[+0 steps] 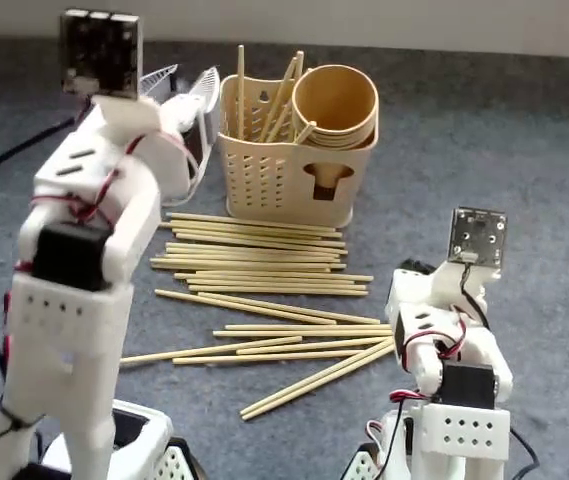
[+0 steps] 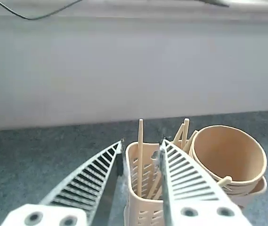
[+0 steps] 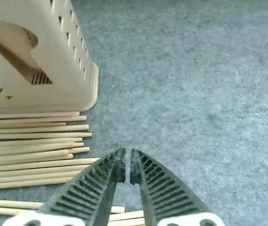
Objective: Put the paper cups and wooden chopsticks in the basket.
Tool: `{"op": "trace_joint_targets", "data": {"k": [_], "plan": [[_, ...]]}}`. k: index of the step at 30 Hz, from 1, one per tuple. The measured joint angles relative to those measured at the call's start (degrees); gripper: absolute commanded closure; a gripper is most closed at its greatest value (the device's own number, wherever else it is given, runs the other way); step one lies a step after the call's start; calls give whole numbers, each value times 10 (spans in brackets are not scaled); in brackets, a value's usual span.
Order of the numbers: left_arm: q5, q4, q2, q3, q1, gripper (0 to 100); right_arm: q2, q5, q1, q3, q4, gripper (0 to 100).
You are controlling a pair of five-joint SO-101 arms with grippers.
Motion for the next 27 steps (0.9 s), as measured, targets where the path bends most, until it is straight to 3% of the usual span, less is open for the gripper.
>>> {"op": "trace_joint_targets", "data": {"k": [9,14,27], "plan": [[-53,1,-185,199,-2,864,0,0,-7,0,76,940],[-58,1,-295,319,-35,862,-1,0,-8,0,91,940],[-58,1,-513,575,-41,862,-2,0,-11,-3,128,953]]}}
